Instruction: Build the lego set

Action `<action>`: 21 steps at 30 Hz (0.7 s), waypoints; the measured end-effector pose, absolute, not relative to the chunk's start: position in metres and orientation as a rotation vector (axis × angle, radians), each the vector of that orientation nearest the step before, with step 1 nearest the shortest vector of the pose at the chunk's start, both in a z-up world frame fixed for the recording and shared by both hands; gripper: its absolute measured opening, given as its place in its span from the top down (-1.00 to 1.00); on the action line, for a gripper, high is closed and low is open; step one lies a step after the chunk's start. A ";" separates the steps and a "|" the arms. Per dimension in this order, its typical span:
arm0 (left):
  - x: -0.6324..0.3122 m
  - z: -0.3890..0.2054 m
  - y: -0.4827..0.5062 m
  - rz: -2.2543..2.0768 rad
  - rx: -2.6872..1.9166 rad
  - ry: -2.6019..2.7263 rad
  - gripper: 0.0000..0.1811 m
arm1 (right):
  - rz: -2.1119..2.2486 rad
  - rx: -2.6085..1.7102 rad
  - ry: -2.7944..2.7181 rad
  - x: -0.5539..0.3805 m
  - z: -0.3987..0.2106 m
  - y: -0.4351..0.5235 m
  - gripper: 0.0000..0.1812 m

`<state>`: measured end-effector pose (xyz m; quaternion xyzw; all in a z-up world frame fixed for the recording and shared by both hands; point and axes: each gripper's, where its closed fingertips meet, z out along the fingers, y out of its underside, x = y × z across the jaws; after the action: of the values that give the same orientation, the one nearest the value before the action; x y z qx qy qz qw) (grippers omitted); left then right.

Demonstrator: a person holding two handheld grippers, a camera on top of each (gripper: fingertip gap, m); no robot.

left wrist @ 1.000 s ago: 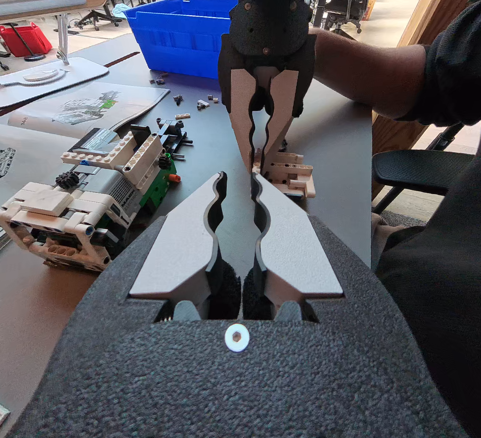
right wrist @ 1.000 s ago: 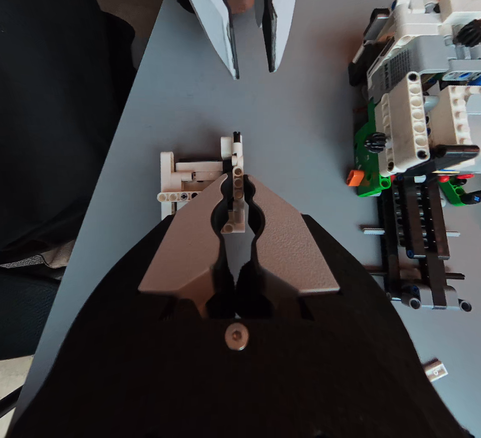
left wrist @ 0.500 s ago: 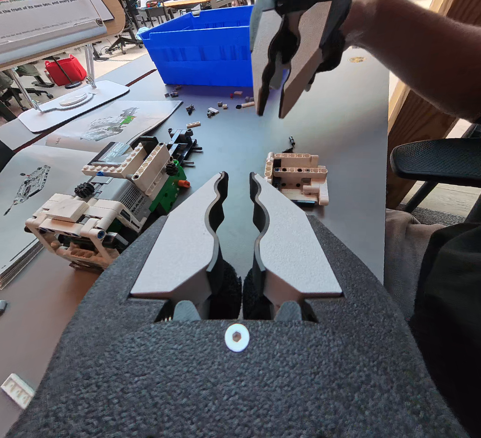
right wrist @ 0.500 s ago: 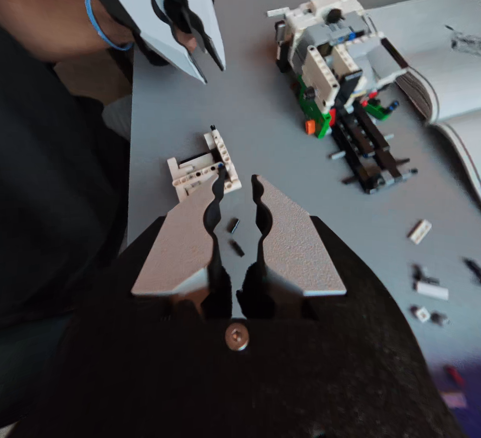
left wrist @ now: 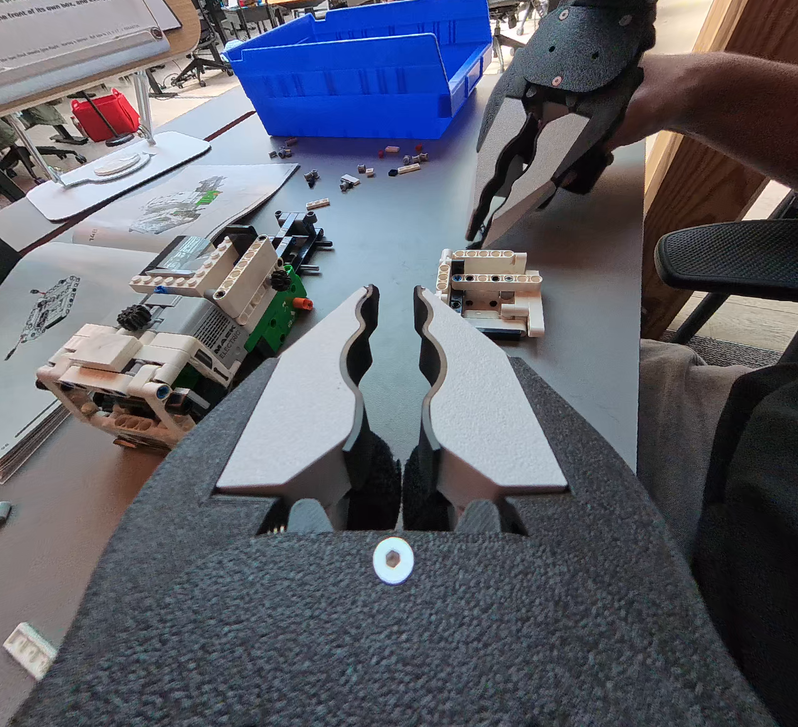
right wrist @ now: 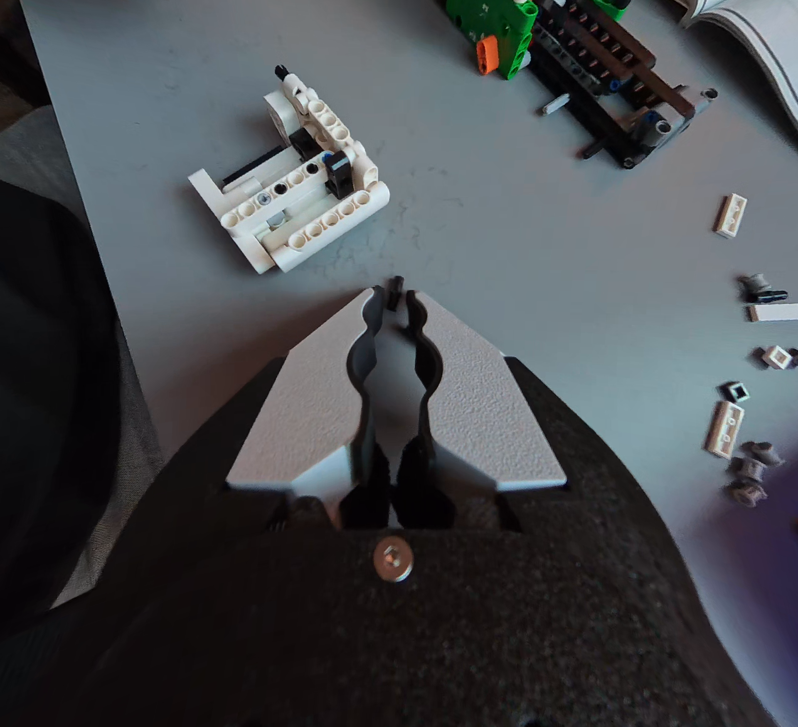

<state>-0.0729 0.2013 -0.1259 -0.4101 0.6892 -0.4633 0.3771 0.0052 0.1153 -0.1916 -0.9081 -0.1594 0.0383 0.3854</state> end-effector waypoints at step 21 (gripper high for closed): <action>-0.074 -0.093 0.129 -1.867 -1.290 1.776 0.95 | -0.380 -1.765 -0.790 -0.076 -0.096 0.137 0.96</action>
<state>-0.0739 0.1285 -0.0930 -0.4439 0.6111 -0.6424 0.1293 -0.0762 0.1369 -0.0959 -0.7465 -0.3340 -0.1607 0.5526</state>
